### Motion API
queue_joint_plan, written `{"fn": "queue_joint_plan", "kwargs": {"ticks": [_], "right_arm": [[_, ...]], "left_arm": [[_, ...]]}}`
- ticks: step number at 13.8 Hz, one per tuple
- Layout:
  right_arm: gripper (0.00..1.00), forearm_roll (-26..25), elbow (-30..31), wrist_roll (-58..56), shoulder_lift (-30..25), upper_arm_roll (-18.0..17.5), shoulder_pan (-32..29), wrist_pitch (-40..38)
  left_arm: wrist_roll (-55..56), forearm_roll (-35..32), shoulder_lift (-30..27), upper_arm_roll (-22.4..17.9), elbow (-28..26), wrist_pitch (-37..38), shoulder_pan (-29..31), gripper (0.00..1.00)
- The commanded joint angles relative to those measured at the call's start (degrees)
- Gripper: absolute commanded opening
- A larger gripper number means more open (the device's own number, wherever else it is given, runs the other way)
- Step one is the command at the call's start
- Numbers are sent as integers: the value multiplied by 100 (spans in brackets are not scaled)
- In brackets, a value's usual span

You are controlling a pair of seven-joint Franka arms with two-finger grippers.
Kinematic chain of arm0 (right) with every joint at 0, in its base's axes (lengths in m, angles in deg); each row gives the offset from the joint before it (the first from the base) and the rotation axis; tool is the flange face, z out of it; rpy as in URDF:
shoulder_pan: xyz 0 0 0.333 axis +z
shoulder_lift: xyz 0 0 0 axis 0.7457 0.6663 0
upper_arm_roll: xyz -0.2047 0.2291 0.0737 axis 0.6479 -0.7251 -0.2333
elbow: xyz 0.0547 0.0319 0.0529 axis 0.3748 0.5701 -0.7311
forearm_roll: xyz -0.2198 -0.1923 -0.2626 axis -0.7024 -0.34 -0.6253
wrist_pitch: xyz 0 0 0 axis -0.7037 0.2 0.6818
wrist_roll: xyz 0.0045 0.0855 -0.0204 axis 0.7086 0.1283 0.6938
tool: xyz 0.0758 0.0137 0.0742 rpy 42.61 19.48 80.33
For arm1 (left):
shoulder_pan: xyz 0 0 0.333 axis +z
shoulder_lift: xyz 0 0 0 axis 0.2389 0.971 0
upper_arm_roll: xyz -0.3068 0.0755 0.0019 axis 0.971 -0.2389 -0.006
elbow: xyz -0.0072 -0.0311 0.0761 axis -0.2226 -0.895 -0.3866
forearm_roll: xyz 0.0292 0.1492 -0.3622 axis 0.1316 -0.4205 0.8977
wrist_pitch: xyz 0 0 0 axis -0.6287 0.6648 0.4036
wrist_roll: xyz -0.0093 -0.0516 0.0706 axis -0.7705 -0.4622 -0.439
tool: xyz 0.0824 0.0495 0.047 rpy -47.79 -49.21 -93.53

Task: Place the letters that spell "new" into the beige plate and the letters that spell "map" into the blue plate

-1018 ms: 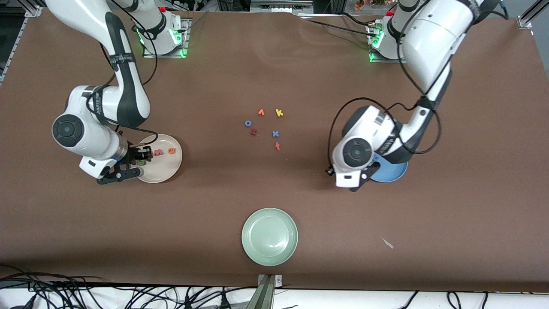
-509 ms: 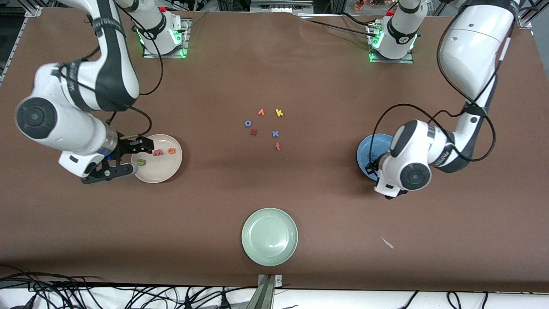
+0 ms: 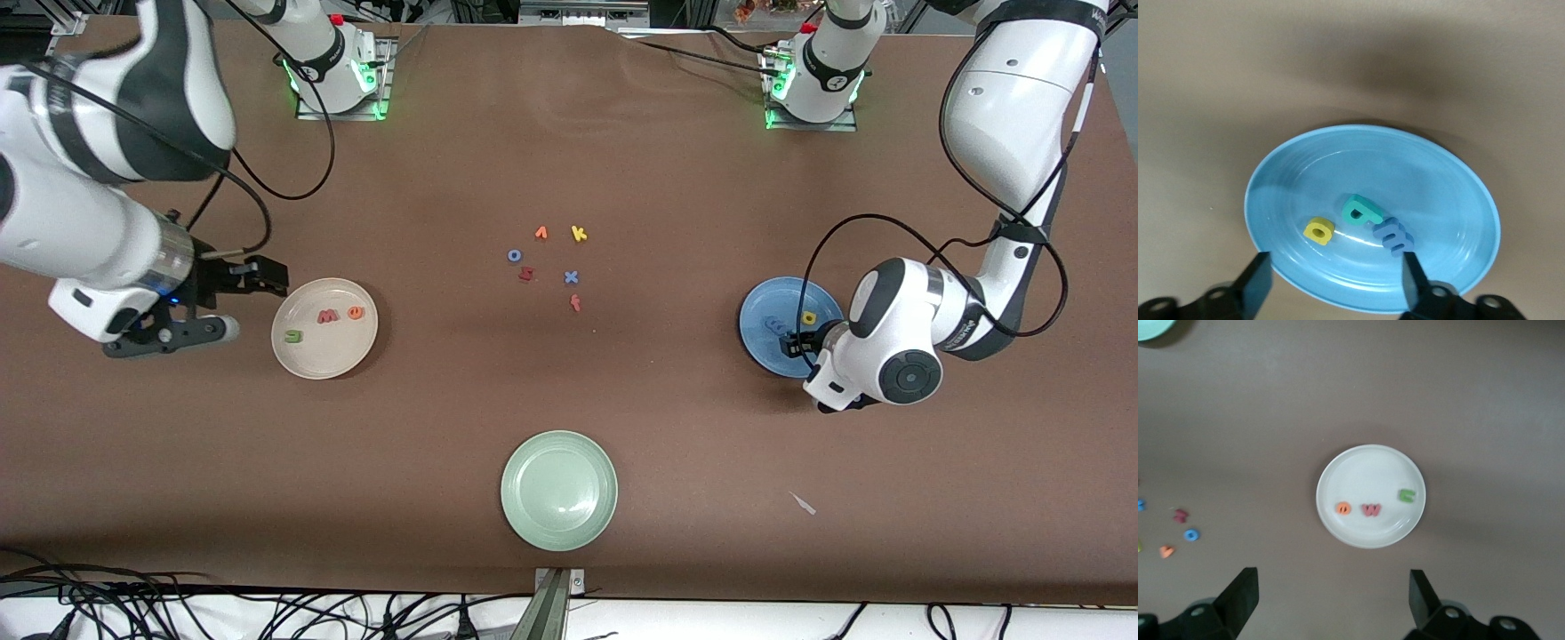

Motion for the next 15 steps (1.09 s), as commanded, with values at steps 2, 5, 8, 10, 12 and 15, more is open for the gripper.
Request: {"fn": "queue_joint_plan", "kwargs": {"ticks": [2, 5, 8, 10, 12, 15], "right_arm": [[100, -77, 899, 6, -985, -1149, -1478, -70], [100, -366, 1623, 68, -1567, -1290, -1497, 326], [100, -455, 1518, 77, -1567, -1360, -1488, 309], [100, -621, 1378, 68, -1532, -1360, -1444, 239], [100, -675, 1298, 77, -1524, -1369, -1444, 177], [100, -658, 1298, 68, -1524, -1360, -1453, 142]], "left_arm": [[-330, 11, -862, 398, 143, 754, 16, 100], [-856, 19, -1776, 602, 169, 1028, 60, 100], [-1962, 448, -2559, 497, 248, 1020, 147, 100], [-2648, 704, -3121, 174, 213, 985, 114, 100], [-3141, 1098, -3518, -869, -93, 792, -516, 100], [-3240, 1153, -3956, -1708, -986, -144, -985, 100]]}}
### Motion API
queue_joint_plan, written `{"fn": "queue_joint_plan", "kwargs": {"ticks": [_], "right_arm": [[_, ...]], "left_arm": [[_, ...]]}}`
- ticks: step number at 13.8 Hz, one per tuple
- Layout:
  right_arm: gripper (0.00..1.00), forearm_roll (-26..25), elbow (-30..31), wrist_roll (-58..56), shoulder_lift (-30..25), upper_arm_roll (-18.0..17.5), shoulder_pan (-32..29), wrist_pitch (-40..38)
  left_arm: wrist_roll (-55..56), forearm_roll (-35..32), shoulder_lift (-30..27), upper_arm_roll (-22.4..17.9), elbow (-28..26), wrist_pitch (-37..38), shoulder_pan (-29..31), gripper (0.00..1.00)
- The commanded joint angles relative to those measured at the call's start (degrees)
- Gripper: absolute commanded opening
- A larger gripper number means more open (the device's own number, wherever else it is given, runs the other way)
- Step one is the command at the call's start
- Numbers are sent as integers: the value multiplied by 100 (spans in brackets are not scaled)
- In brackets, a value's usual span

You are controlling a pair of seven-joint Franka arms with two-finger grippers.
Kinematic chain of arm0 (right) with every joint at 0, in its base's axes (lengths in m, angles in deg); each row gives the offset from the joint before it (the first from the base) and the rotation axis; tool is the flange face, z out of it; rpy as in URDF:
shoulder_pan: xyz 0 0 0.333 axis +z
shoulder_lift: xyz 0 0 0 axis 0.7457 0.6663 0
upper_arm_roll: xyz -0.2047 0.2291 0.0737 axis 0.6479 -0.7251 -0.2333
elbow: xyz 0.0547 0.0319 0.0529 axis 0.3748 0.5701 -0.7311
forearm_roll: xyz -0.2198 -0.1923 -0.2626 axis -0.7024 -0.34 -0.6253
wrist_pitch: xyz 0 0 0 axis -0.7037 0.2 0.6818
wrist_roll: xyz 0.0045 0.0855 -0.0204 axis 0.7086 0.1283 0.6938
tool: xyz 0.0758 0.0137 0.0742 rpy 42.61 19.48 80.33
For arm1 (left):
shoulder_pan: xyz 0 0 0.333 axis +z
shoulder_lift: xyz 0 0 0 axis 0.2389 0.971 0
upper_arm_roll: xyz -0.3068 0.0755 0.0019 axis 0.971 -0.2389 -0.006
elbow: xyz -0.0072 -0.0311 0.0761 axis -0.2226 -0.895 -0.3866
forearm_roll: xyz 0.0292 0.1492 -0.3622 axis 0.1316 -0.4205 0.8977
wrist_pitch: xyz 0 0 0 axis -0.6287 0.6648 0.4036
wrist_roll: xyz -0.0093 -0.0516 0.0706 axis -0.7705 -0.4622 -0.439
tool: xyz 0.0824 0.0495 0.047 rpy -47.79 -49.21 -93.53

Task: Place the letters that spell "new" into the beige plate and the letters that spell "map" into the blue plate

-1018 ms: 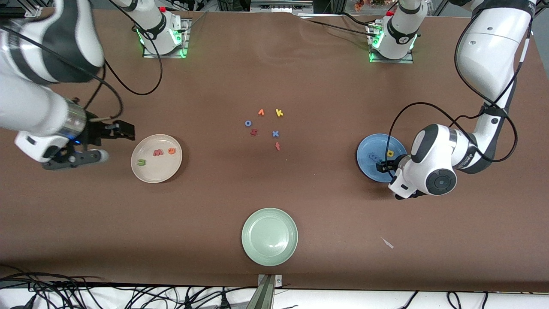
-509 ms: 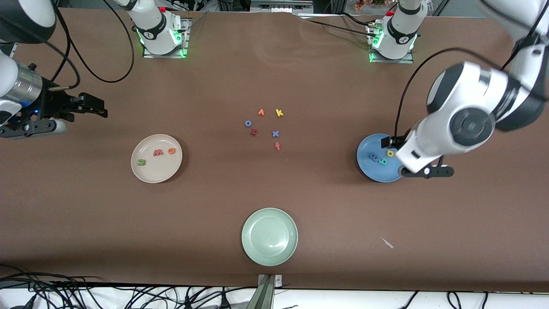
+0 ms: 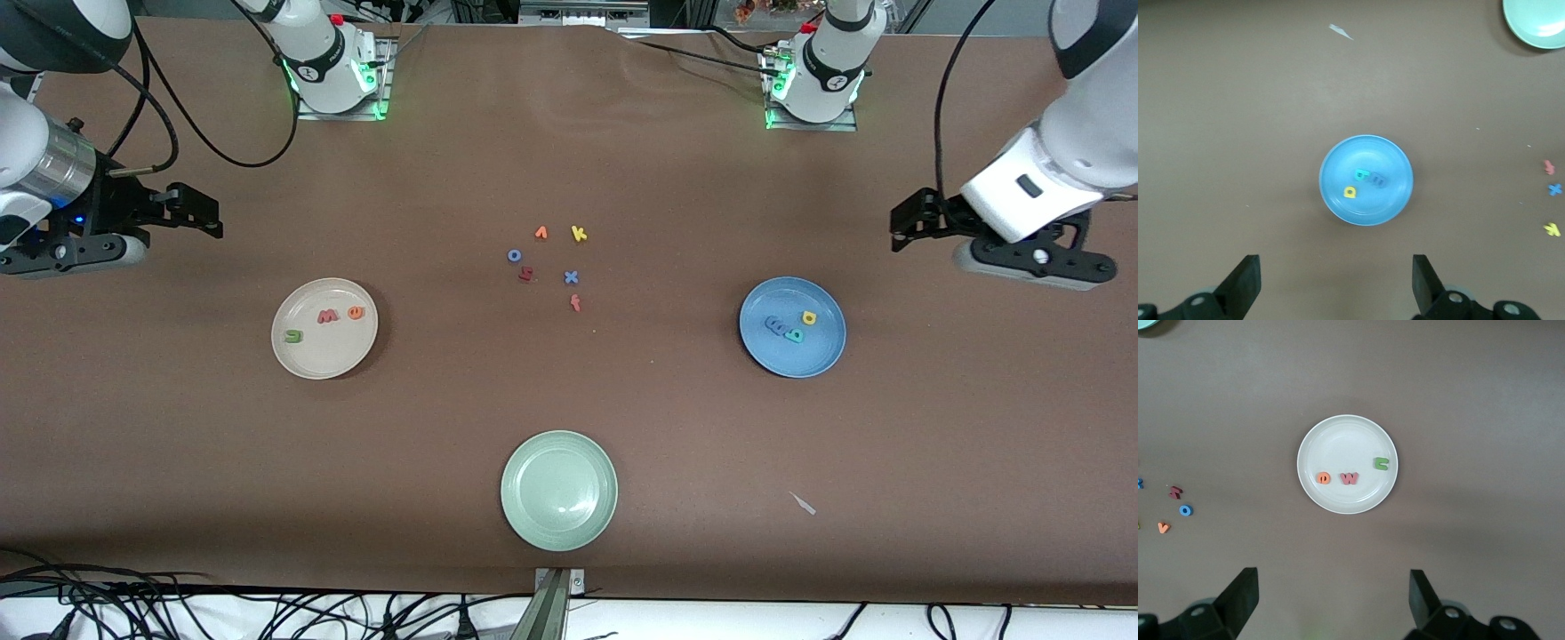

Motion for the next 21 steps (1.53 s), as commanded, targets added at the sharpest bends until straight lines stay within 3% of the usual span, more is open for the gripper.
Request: {"fn": "queue_joint_plan", "kwargs": {"ticks": [1, 3, 7, 21], "right_arm": [[100, -89, -5, 56, -89, -27, 7, -64], [100, -106, -13, 56, -89, -18, -1, -64], [100, -106, -22, 38, -89, -9, -1, -55], [100, -106, -207, -15, 17, 0, -63, -64]], "left_arm": [[-149, 122, -755, -595, -1355, -1205, -363, 100], [-114, 122, -1022, -650, -1518, -1201, -478, 100], [-175, 131, -970, -694, -1256, -631, -453, 100], [-158, 131, -908, -658, -1158, -568, -452, 100]]}}
